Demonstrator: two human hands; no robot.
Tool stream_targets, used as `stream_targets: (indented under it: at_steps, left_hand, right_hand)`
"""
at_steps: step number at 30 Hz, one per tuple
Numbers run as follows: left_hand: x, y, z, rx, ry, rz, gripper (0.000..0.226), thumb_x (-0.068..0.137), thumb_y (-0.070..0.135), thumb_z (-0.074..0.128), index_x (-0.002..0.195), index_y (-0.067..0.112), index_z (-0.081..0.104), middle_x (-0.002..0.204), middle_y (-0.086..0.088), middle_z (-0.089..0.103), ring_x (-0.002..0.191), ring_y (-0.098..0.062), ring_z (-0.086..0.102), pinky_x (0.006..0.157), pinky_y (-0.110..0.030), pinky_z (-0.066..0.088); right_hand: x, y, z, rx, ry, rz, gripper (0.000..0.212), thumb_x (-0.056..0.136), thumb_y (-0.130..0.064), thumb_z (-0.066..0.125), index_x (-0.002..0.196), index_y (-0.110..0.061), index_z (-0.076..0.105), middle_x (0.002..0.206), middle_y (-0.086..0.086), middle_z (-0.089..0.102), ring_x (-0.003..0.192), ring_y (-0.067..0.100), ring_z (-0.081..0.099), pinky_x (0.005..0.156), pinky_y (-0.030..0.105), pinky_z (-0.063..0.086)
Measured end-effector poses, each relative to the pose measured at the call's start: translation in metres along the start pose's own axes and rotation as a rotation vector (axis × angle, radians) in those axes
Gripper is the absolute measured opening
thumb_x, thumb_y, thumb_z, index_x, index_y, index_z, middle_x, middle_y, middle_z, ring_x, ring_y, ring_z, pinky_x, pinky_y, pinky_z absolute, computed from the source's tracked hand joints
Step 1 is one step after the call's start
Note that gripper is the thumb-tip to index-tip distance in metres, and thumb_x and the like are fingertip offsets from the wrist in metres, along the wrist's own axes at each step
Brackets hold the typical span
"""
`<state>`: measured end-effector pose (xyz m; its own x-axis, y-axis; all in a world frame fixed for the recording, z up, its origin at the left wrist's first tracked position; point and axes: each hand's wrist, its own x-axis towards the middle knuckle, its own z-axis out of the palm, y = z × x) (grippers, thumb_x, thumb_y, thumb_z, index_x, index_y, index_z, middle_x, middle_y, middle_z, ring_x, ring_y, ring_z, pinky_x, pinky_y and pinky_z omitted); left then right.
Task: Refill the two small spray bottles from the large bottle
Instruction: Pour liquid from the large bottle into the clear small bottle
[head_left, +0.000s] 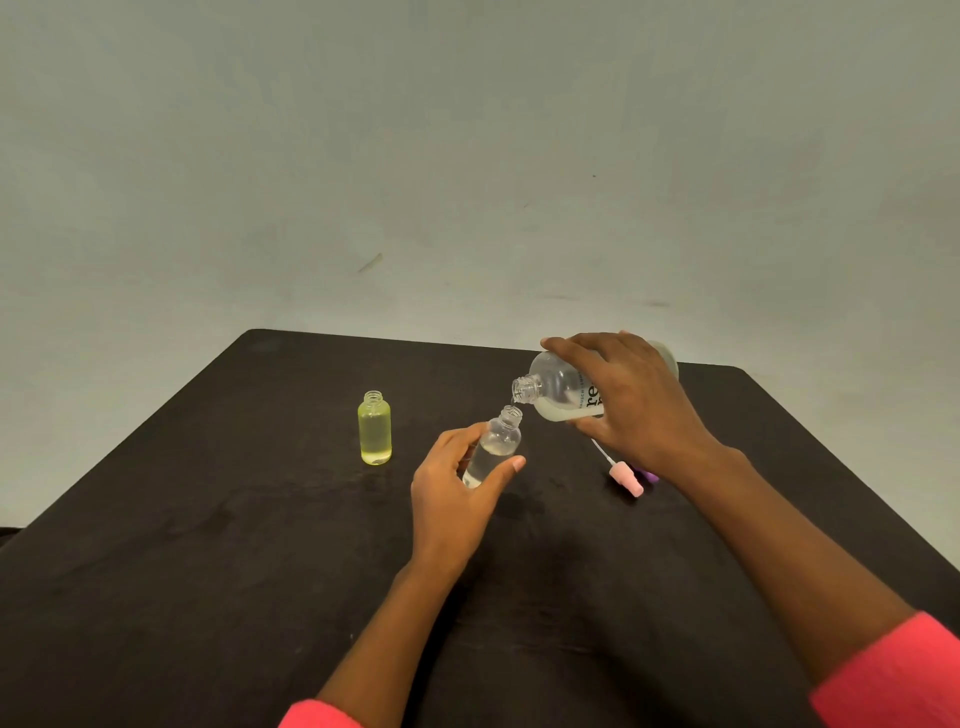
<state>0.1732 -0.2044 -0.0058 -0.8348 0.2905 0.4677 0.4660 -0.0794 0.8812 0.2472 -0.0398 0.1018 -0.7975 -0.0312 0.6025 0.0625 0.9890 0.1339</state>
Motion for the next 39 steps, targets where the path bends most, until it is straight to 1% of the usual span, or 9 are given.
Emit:
stream_targets:
  at_steps: [9, 16, 19, 21, 25, 30, 33, 39]
  left_hand:
    - [0.0004, -0.0006, 0.0002, -0.004, 0.005, -0.013, 0.038, 0.072, 0.025, 0.082, 0.105, 0.033, 0.065, 0.102, 0.013, 0.066, 0.097, -0.006, 0.064, 0.086, -0.032, 0.055]
    - [0.0006, -0.0015, 0.0, 0.003, -0.006, -0.016, 0.039, 0.072, 0.025, 0.082, 0.107, 0.03, 0.065, 0.104, 0.012, 0.066, 0.098, -0.005, 0.063, 0.086, -0.03, 0.055]
    - [0.0006, 0.0008, -0.0006, 0.005, 0.001, 0.003, 0.04, 0.072, 0.024, 0.082, 0.102, 0.041, 0.061, 0.102, 0.014, 0.066, 0.097, -0.003, 0.063, 0.085, -0.027, 0.054]
    - [0.0008, 0.0011, -0.0007, 0.01, 0.002, 0.008, 0.042, 0.072, 0.023, 0.082, 0.1, 0.045, 0.059, 0.102, 0.014, 0.066, 0.097, -0.003, 0.063, 0.085, -0.027, 0.054]
    - [0.0011, -0.0009, -0.0002, -0.004, 0.005, -0.008, 0.04, 0.072, 0.024, 0.083, 0.103, 0.038, 0.063, 0.102, 0.013, 0.066, 0.097, -0.004, 0.064, 0.086, -0.032, 0.054]
    - [0.0009, -0.0007, -0.0004, 0.0, 0.0, -0.011, 0.039, 0.072, 0.024, 0.082, 0.104, 0.036, 0.063, 0.103, 0.014, 0.066, 0.097, -0.004, 0.063, 0.086, -0.032, 0.055]
    - [0.0008, 0.0002, -0.0005, 0.004, 0.001, -0.004, 0.04, 0.072, 0.024, 0.082, 0.102, 0.042, 0.061, 0.103, 0.014, 0.066, 0.098, -0.004, 0.063, 0.086, -0.032, 0.054]
    - [0.0001, 0.0008, -0.0009, 0.008, -0.002, -0.002, 0.04, 0.072, 0.025, 0.082, 0.103, 0.041, 0.061, 0.104, 0.013, 0.066, 0.099, -0.004, 0.063, 0.086, -0.034, 0.055]
  right_hand:
    - [-0.0007, -0.0007, -0.0005, 0.0, -0.005, 0.007, 0.082, 0.053, -0.014, 0.085, 0.129, -0.02, 0.054, 0.111, 0.006, 0.064, 0.099, 0.029, 0.059, 0.091, 0.042, 0.042]
    - [-0.0008, -0.0012, -0.0006, -0.014, 0.016, -0.015, 0.08, 0.05, -0.013, 0.086, 0.125, -0.017, 0.057, 0.105, 0.006, 0.065, 0.092, 0.029, 0.061, 0.085, 0.041, 0.045]
    - [-0.0011, -0.0017, 0.0008, -0.016, 0.021, -0.019, 0.08, 0.049, -0.012, 0.086, 0.124, -0.017, 0.058, 0.104, 0.005, 0.065, 0.091, 0.028, 0.062, 0.085, 0.04, 0.045]
    - [-0.0008, -0.0019, 0.0015, -0.015, 0.023, -0.021, 0.08, 0.049, -0.012, 0.086, 0.124, -0.017, 0.058, 0.104, 0.006, 0.066, 0.091, 0.028, 0.062, 0.084, 0.04, 0.045]
    - [-0.0009, -0.0019, 0.0024, -0.02, 0.018, -0.021, 0.08, 0.05, -0.013, 0.086, 0.124, -0.017, 0.058, 0.105, 0.006, 0.065, 0.092, 0.028, 0.062, 0.084, 0.041, 0.046]
    - [-0.0017, -0.0014, 0.0015, -0.011, 0.014, -0.012, 0.078, 0.053, -0.013, 0.085, 0.125, -0.017, 0.057, 0.107, 0.007, 0.065, 0.095, 0.03, 0.061, 0.086, 0.043, 0.045]
    - [-0.0019, -0.0014, 0.0012, -0.009, 0.011, -0.009, 0.078, 0.053, -0.013, 0.084, 0.125, -0.018, 0.057, 0.107, 0.007, 0.065, 0.095, 0.029, 0.061, 0.087, 0.043, 0.044]
    - [-0.0031, -0.0009, 0.0028, -0.027, 0.007, -0.013, 0.08, 0.052, -0.015, 0.086, 0.126, -0.018, 0.057, 0.108, 0.006, 0.065, 0.096, 0.029, 0.061, 0.088, 0.042, 0.045]
